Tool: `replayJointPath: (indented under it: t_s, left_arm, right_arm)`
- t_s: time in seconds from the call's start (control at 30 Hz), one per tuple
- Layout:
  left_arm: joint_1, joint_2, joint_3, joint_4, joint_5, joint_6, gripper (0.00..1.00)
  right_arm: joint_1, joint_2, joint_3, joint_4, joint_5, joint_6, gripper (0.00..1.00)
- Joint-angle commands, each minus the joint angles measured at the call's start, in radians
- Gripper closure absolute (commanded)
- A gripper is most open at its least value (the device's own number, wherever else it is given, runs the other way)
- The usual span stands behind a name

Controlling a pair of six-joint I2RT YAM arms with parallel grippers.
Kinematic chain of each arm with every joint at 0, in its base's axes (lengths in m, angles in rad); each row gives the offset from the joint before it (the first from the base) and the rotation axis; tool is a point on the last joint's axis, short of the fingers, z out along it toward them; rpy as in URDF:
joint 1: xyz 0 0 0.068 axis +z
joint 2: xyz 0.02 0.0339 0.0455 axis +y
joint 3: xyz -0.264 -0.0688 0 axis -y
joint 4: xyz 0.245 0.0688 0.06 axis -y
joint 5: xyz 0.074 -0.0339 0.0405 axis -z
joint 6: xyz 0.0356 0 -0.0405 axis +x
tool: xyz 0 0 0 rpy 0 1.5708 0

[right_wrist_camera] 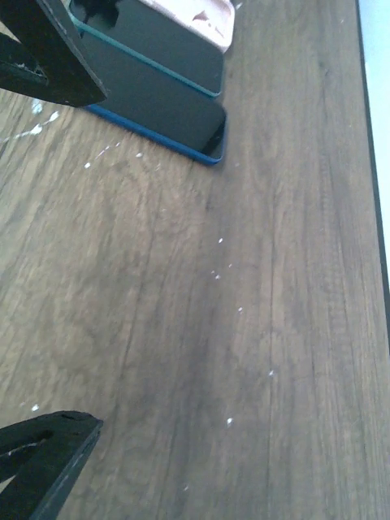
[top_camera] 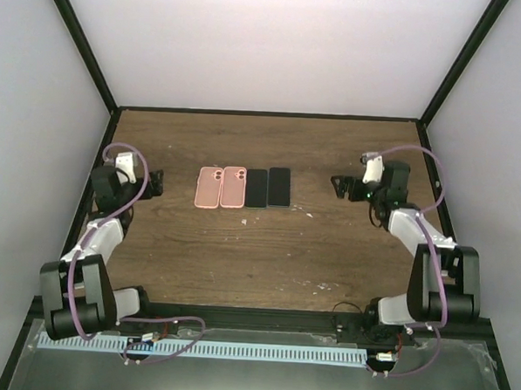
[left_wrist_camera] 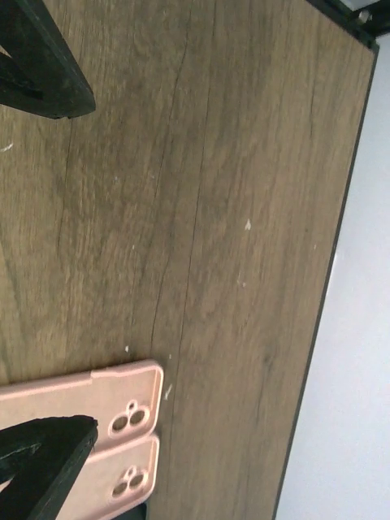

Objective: Take the phone out of the phone case
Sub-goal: Reset both arms

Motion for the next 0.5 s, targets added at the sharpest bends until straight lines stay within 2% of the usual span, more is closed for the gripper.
replayJointPath:
  t_s: [0.0,0.17,0.27,0.37,0.47]
  left_arm:
    - [-0.045,0.055,-0.076,0.287,-0.128,0.019,0.0]
    - [-0.139,0.112,-0.201,0.563,-0.277,0.056,0.0]
    - [-0.152,0.16,-0.257,0.744,-0.291,0.058,0.0]
    - [-0.154,0.173,-0.26,0.778,-0.286,0.045,0.0]
    - [-0.159,0.215,-0.306,0.919,-0.275,0.027,0.0]
  right_arm:
    - [-0.016,-0.083,-0.172,0.346,0.059,-0.068,0.0]
    - [-0.016,-0.083,-0.297,0.556,0.122,-0.098,0.0]
    - [-0.016,-0.065,-0.36,0.685,0.144,-0.118,0.0]
    - [-0.016,-0.039,-0.425,0.84,0.158,-0.135,0.0]
    - [-0.018,-0.011,-0.466,0.952,0.137,-0.127,0.0]
